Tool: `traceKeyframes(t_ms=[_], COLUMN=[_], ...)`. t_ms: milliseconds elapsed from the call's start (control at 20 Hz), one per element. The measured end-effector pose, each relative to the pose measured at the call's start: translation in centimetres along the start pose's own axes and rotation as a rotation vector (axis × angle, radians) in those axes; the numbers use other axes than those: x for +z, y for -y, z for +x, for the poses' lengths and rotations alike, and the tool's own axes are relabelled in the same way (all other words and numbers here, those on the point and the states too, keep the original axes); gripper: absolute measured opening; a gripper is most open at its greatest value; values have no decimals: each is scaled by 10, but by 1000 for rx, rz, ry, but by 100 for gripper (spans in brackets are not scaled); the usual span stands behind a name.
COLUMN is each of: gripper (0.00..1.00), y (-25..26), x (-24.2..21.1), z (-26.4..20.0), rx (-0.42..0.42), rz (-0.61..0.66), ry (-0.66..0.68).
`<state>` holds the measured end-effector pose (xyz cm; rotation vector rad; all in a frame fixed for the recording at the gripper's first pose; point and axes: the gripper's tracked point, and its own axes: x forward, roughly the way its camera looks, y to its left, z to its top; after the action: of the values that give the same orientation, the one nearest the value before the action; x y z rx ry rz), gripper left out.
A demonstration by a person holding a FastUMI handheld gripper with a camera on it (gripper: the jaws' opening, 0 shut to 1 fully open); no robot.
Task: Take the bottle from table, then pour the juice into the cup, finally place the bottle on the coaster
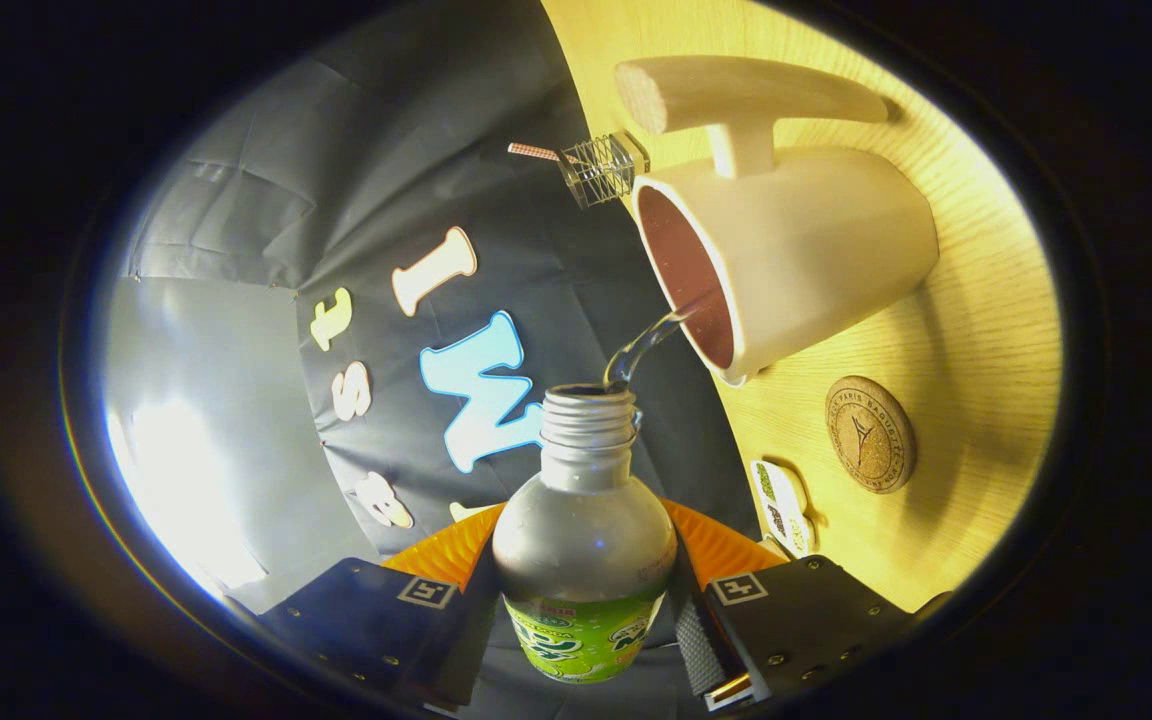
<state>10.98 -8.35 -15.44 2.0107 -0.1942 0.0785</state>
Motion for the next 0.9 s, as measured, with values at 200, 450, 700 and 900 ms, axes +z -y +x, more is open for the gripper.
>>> traceKeyframes(t_ms=[200,450,700,900], gripper=[77,77,77,77], y=[2,1,-2,-6], x=[5,7,12,10], z=[0,2,5,11], rx=[-5,-8,-20,-35], rz=[25,75,103,157], ry=[17,28,43,41])
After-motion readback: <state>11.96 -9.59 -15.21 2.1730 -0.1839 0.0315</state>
